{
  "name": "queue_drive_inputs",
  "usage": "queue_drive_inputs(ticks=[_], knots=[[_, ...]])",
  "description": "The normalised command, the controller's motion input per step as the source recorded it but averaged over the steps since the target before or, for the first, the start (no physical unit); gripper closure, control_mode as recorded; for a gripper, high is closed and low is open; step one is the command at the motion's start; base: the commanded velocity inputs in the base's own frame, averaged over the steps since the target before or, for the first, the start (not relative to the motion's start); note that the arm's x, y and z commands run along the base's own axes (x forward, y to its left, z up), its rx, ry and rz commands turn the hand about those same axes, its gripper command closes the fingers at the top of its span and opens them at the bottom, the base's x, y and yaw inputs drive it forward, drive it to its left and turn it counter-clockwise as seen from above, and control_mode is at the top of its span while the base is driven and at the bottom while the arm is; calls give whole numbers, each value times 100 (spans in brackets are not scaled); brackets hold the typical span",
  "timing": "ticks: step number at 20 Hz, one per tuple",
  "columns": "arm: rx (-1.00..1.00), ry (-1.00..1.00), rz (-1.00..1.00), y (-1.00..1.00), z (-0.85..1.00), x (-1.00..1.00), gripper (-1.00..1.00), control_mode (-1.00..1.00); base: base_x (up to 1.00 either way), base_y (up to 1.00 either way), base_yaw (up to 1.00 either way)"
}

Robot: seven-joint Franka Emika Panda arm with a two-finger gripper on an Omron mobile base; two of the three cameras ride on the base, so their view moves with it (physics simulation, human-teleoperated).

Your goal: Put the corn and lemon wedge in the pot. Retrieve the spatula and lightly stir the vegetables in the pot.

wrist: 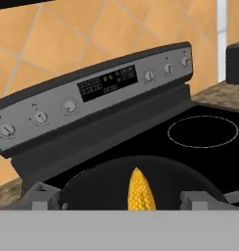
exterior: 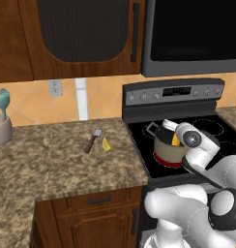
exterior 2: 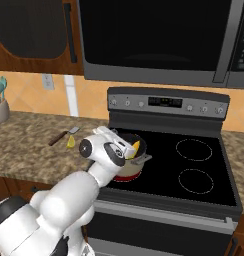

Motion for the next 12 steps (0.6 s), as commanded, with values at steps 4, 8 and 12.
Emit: queue_drive_inputs(ticks=[4,8,12], knots=[[0,4,0,25,100,-16,-100,-100,0,0,0],[0,28,0,19,100,-42,-100,-100,0,0,0],[0,46,0,18,100,-68,-100,-100,0,0,0]])
